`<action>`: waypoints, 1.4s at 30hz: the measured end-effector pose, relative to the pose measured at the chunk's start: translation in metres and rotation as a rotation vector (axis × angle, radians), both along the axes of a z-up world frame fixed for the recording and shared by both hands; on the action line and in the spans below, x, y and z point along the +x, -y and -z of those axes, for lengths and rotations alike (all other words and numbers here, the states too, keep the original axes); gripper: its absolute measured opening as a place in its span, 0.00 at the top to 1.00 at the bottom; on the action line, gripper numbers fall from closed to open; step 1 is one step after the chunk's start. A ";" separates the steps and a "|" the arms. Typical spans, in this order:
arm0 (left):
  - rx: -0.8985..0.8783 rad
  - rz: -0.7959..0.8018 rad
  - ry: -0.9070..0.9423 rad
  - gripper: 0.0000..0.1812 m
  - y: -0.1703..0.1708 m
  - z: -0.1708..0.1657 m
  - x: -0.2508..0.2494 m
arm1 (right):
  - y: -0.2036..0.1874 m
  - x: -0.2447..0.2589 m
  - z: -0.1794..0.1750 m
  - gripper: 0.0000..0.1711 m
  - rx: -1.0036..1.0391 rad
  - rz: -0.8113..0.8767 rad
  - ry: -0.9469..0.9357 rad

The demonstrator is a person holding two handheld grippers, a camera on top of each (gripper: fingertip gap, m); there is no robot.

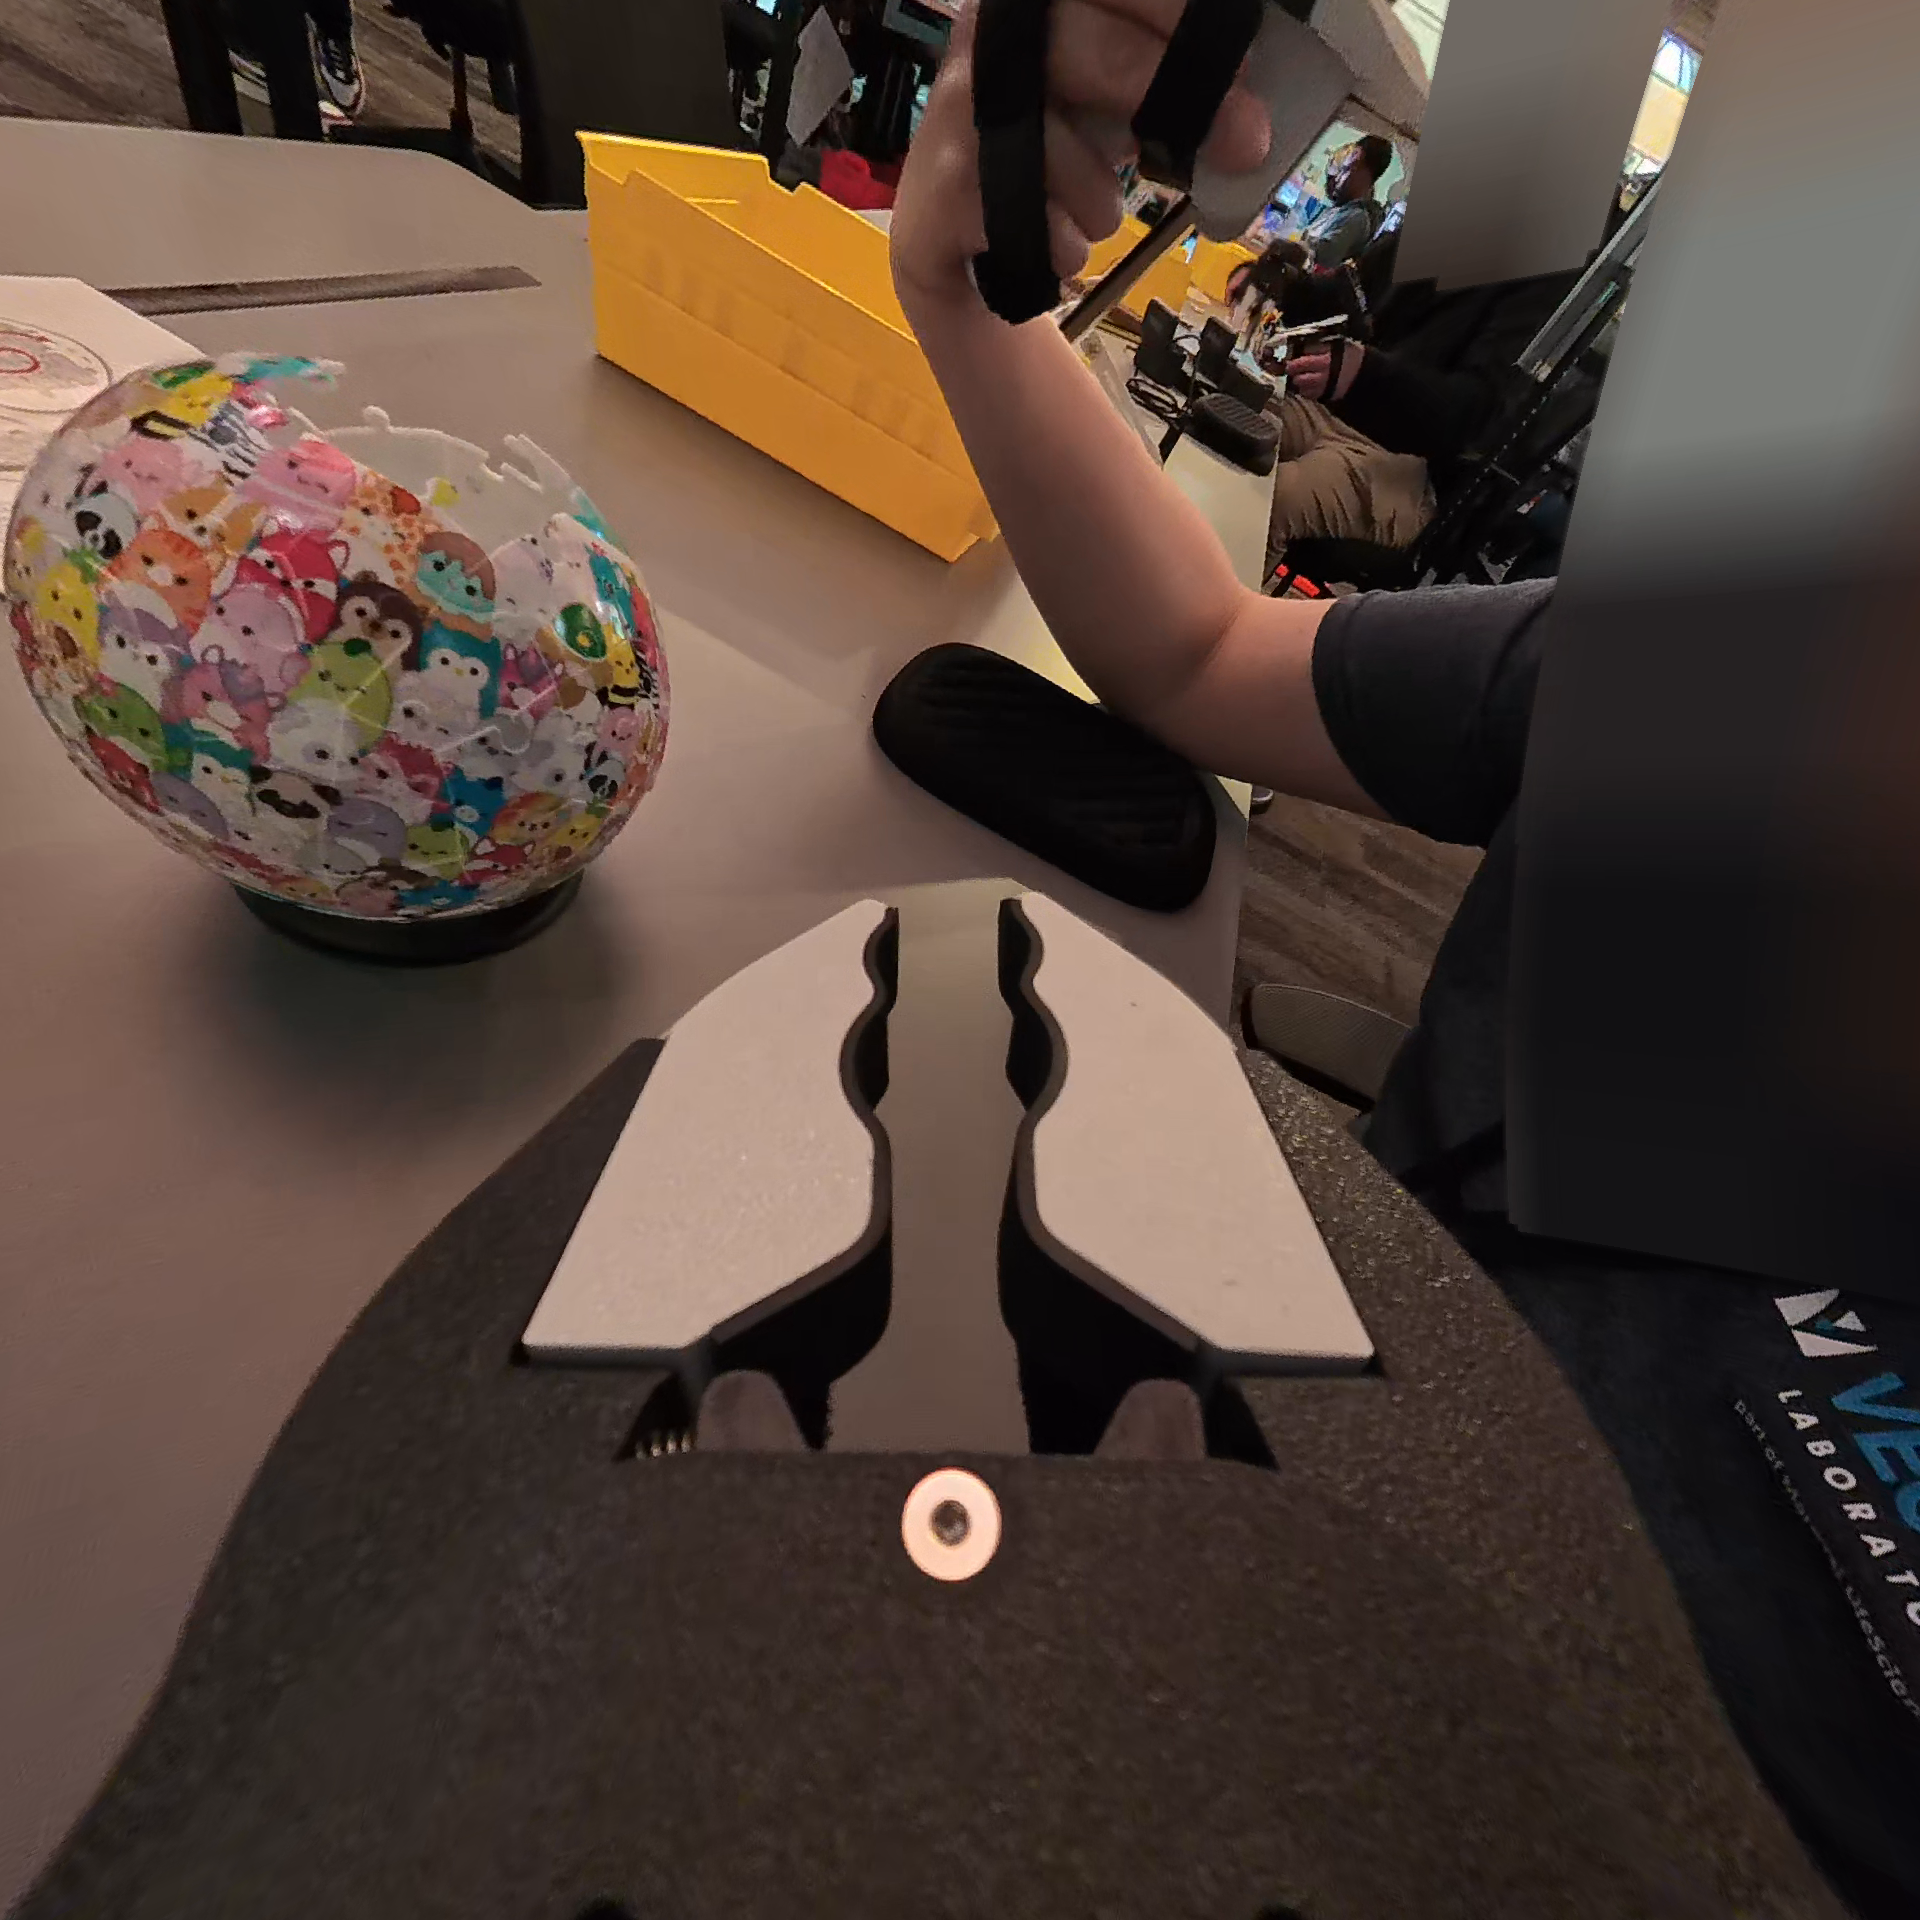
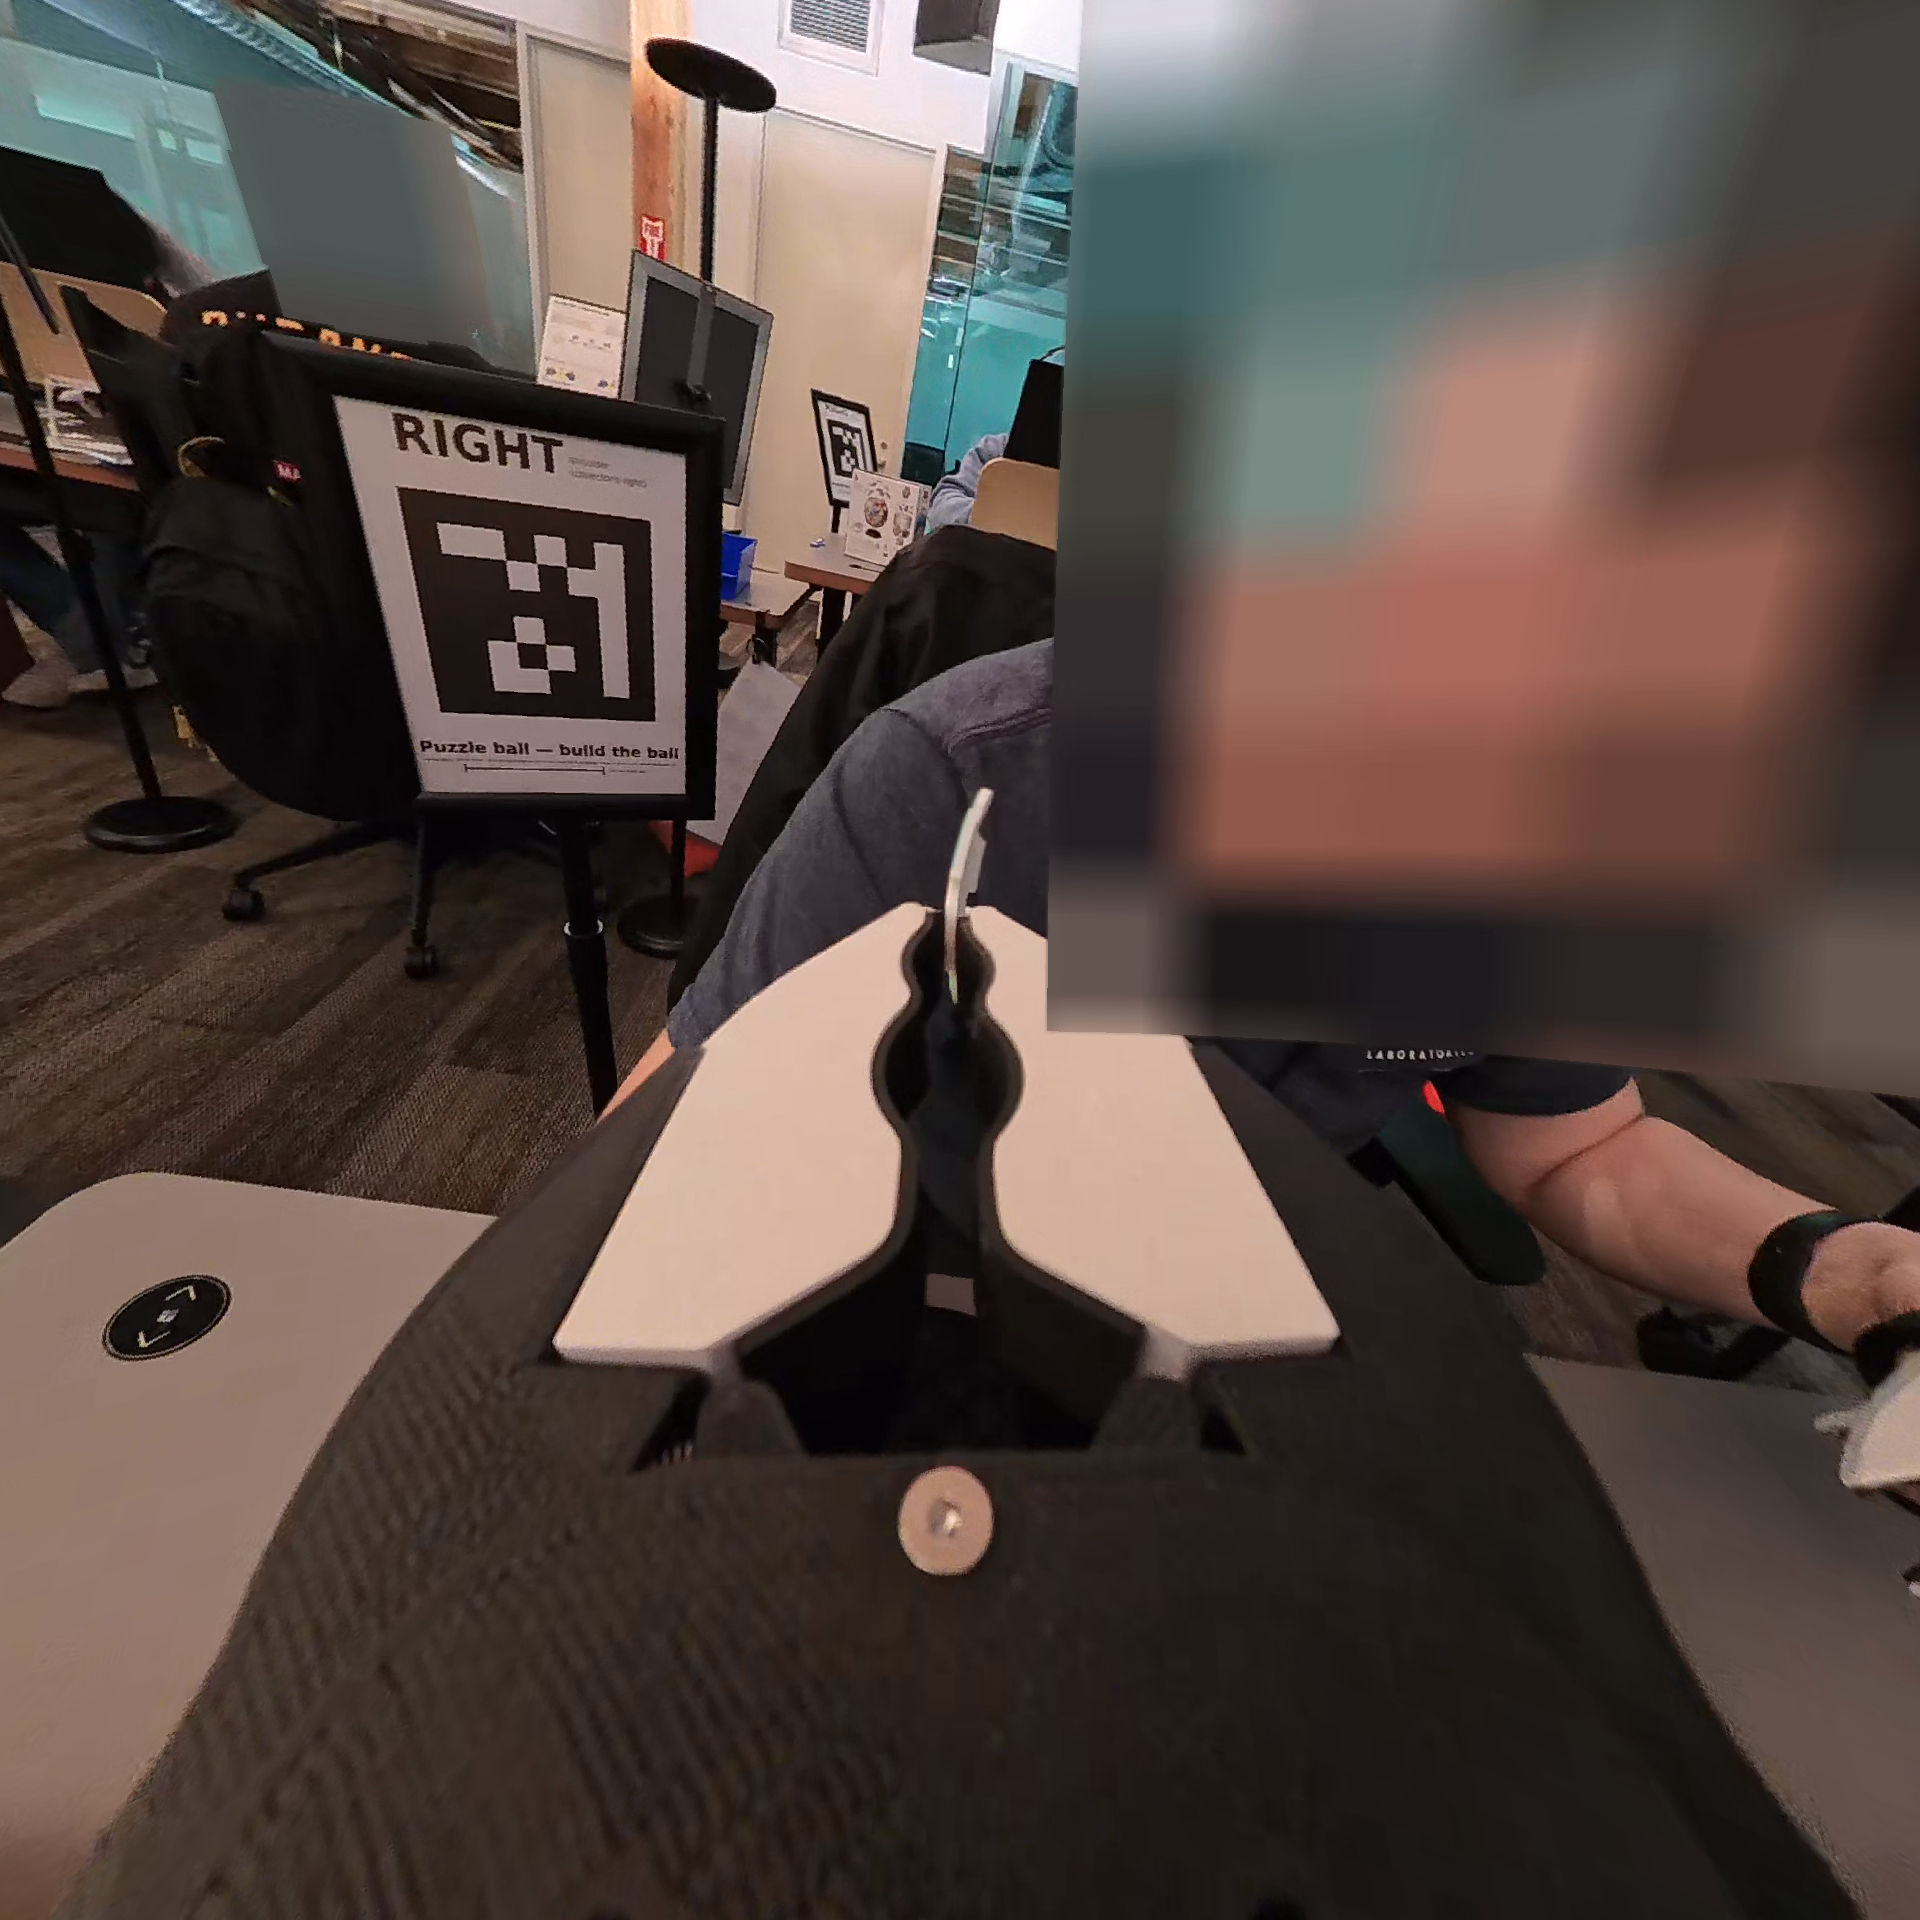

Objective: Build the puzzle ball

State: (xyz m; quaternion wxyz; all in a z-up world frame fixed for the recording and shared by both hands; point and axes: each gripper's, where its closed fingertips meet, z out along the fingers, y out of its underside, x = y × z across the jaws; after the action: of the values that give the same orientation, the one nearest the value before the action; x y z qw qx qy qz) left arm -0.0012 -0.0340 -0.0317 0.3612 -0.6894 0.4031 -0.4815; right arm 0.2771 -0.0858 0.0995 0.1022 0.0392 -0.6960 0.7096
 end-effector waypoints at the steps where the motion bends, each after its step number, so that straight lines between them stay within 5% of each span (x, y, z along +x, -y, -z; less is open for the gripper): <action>1: 0.006 -0.002 -0.008 0.90 -0.001 0.001 0.000 | -0.002 -0.002 0.001 0.98 -0.004 0.011 0.010; 9: 0.009 -0.024 -0.116 0.89 -0.012 0.031 -0.010 | -0.033 -0.054 0.022 0.99 -0.081 0.238 0.201; 20: -0.024 0.000 -0.248 0.88 -0.018 0.059 -0.044 | -0.145 -0.153 0.083 0.99 -0.264 0.851 0.666; 28: -0.019 0.015 -0.262 0.88 -0.029 0.053 -0.048 | -0.166 -0.187 0.111 0.99 -0.092 0.893 1.028; 35: 0.041 0.030 -0.174 0.88 -0.058 -0.014 -0.015 | -0.172 -0.192 0.120 0.99 -0.036 0.899 0.997; 42: 0.069 0.034 -0.380 0.88 -0.098 -0.048 0.043 | -0.164 -0.187 0.113 0.98 -0.045 0.809 0.860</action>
State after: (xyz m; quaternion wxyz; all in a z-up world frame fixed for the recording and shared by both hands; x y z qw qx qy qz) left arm 0.0421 0.0635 0.0161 0.2939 -0.7482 0.4920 -0.3344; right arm 0.0897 0.0786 -0.0138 0.0741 -0.5226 -0.6194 0.5812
